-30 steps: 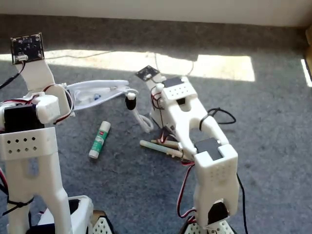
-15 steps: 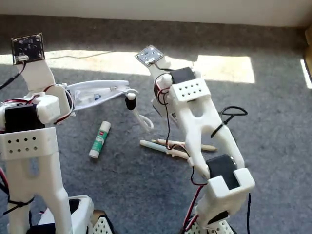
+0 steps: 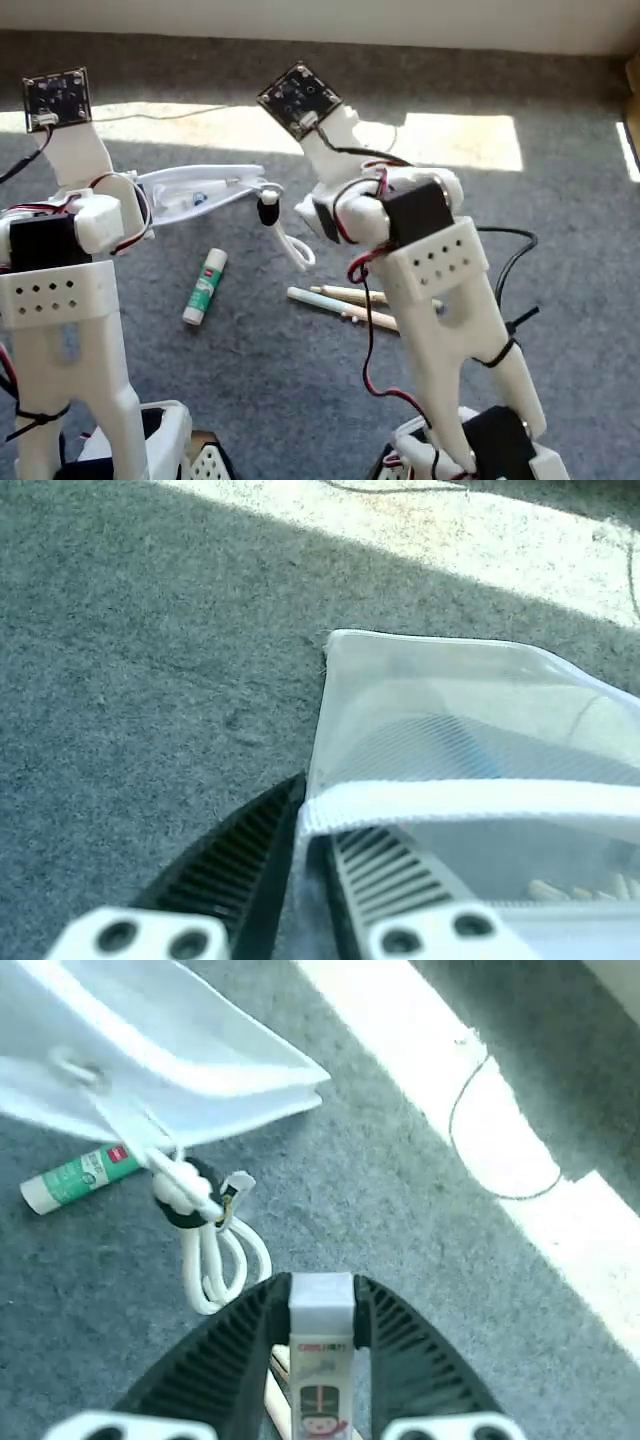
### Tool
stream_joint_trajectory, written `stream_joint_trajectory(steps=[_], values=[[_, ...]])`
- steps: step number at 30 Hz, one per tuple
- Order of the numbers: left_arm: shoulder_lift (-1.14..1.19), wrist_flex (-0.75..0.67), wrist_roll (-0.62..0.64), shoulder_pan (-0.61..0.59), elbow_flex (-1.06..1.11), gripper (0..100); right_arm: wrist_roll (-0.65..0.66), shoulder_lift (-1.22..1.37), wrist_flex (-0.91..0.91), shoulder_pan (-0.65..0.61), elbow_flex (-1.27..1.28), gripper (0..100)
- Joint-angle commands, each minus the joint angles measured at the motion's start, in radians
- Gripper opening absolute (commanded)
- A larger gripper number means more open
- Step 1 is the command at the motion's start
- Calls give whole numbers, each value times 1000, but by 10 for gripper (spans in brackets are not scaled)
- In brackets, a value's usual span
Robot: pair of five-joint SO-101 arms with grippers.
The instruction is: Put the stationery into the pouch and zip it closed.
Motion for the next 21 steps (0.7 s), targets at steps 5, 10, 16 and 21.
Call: stream_joint_trajectory(steps=[5,10,16,21], values=[[1,3,5,-13,-53,7,-170,-186,-7,-159,-61,62],[1,3,6,-13,-54,7,-242,-231,-177,-226,-56,62],[2,3,6,-13,-62,7,-313,-237,-369,-283,-53,62],[2,3,6,-13,-62,7,-341,-234,-492,-326,-44,62]])
